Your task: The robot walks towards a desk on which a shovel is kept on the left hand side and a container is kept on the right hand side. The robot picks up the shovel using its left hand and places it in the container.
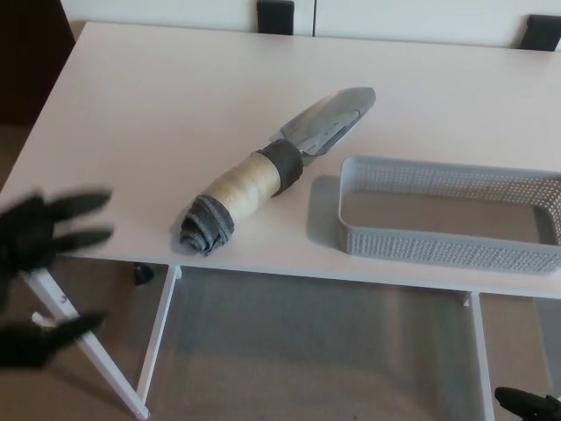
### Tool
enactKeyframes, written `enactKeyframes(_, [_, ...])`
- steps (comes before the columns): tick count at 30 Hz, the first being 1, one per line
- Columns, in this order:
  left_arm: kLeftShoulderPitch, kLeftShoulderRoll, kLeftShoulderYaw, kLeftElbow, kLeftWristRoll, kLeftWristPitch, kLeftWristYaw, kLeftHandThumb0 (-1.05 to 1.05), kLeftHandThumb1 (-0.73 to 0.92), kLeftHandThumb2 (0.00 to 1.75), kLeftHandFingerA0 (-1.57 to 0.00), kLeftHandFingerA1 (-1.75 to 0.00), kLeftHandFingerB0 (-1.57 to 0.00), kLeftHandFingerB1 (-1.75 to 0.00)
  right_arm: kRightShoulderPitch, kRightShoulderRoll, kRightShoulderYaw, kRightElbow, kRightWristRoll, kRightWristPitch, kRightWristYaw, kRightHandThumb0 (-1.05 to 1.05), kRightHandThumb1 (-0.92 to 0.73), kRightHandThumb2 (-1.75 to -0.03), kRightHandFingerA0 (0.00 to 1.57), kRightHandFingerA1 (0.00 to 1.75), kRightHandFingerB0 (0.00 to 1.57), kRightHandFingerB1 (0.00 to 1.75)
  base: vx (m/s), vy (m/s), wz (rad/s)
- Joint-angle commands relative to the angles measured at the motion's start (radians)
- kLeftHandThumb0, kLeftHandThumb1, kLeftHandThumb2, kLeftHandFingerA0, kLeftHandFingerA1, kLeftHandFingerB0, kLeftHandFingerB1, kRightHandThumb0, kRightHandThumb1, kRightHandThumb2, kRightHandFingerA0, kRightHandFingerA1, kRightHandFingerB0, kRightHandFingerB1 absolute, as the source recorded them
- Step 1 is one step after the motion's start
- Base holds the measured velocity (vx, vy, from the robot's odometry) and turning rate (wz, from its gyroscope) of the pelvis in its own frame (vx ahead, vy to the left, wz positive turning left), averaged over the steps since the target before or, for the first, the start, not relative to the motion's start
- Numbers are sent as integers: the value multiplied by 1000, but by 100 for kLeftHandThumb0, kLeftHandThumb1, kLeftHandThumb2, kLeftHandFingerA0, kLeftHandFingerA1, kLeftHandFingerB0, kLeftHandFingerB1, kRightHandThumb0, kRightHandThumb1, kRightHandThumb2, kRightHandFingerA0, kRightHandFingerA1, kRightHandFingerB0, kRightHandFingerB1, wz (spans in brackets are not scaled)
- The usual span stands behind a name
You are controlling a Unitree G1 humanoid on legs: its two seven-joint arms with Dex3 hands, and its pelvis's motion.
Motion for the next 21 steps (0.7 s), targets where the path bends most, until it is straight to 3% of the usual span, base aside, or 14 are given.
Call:
enactKeyframes(1, [-574,110,-39,-351,-46,180,63,-52,49,55,-43,-51,-29,-44,-1,-20,0,-42,-26,42,-38,-39,-49,-71,58,53,41,46,0,0,0])
enactKeyframes(2, [-603,108,-58,-337,45,197,75,-60,49,55,-41,-52,-27,-45,-1,-20,0,-44,-27,47,-39,-38,-49,-70,58,52,41,46,0,0,0])
enactKeyframes(3, [-631,108,-81,-335,118,236,86,-61,51,55,-39,-50,-27,-43,0,-21,1,-46,-26,47,-37,-29,-59,-58,63,44,45,38,0,0,0])
enactKeyframes(5, [-670,104,-135,-313,218,282,78,-66,53,57,-37,-39,-26,-33,-1,-22,1,-46,-25,47,-35,-30,-58,-57,63,44,46,38,0,0,0])
enactKeyframes(6, [-685,102,-162,-302,242,313,68,-64,42,73,-33,-44,-23,-39,1,-21,2,-51,-24,50,-35,-30,-58,-57,63,43,46,38,0,0,0])
enactKeyframes(10, [-737,67,-268,-225,353,370,57,-57,40,69,-30,-44,-23,-38,2,-24,2,-50,-29,42,-36,-31,-57,-57,62,43,44,38,0,0,0])
enactKeyframes(11, [-743,50,-299,-207,396,396,70,-57,40,68,-30,-44,-23,-37,2,-26,2,-47,-29,37,-34,-38,-49,-71,57,52,40,46,0,0,0])
enactKeyframes(12, [-751,41,-334,-185,445,413,76,-58,41,69,-29,-44,-20,-37,2,-27,2,-50,-29,41,-33,-30,-58,-57,63,43,45,38,0,0,0])
enactKeyframes(13, [-755,34,-355,-169,471,418,80,-59,41,69,-28,-44,-18,-36,8,-28,3,-54,-30,41,-32,-40,-48,-72,58,52,41,46,0,0,0])
enactKeyframes(17, [-831,15,-478,-64,615,509,77,-66,45,73,-16,-40,-9,-35,-28,-31,-1,-42,-30,31,-33,-39,-48,-71,60,54,41,47,0,0,0])
enactKeyframes(18, [-849,2,-497,-32,618,517,76,-33,28,87,-1,-48,0,-47,-27,-31,-1,-53,-30,32,-35,-39,-48,-72,60,53,40,47,0,0,0])
enactKeyframes(21, [-882,-33,-560,49,619,561,65,-33,25,85,-1,-49,0,-48,-26,-32,-4,-60,-30,27,-35,-39,-49,-72,59,54,41,47,0,0,0])
